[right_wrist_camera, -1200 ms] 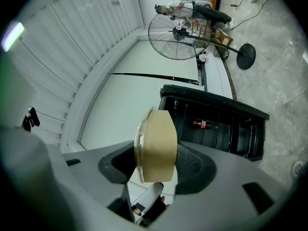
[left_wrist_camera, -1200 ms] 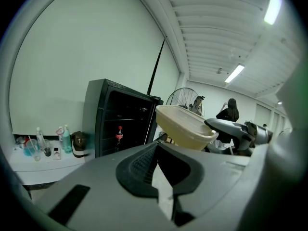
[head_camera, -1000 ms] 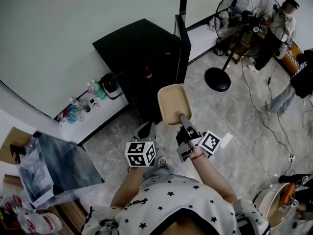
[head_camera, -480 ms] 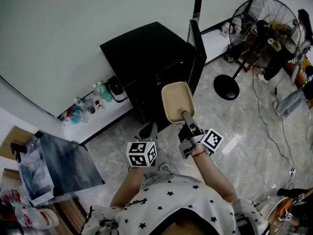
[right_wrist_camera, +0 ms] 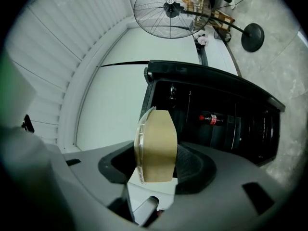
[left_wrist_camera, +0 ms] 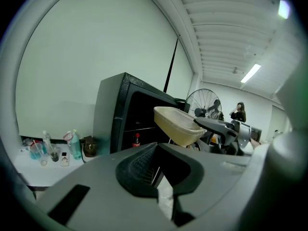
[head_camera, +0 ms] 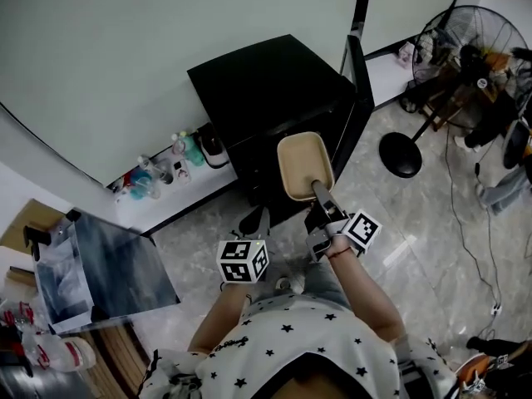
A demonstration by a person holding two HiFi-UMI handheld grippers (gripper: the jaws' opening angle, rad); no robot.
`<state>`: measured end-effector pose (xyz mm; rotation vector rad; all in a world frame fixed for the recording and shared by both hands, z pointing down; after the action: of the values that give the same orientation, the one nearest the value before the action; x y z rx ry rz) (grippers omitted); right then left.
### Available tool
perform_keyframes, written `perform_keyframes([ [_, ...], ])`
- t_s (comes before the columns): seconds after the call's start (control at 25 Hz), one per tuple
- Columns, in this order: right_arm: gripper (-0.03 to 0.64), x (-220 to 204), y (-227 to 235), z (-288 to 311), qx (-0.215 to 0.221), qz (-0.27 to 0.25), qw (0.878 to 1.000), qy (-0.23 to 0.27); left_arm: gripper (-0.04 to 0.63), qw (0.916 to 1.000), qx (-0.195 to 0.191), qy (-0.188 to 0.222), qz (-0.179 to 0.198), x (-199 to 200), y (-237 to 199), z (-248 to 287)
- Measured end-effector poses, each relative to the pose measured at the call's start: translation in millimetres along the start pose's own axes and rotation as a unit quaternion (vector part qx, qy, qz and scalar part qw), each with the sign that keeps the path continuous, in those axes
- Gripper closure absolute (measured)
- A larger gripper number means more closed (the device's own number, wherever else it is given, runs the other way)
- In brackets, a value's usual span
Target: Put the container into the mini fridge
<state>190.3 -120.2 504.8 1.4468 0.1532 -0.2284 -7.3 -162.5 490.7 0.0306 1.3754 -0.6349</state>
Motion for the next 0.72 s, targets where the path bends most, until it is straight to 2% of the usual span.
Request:
perform_keyframes([
  [0.44,0.408,0.0,2.8,54.3,0.001,0.003,0.997,-0.077,0.584,0.9980,0.058,0.022,-0.015,9.8,-21.5,11.5],
  [0.72,0.408,3.6,10.1,83.4,0.001,0.008,0.995,-0.103,0.583,0.9958,0.084,0.026,-0.024,11.5,-33.2,20.4],
])
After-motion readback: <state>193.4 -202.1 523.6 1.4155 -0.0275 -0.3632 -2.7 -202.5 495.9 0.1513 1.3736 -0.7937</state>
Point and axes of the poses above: the fingertips, and each gripper's own axes: z forward along the fingers, y to its right, x out of its top, the point moved 6 cm from there along -z, backward along the fingers, and after that the axes turned 13 degrees about -x, right-handed, at the moved point
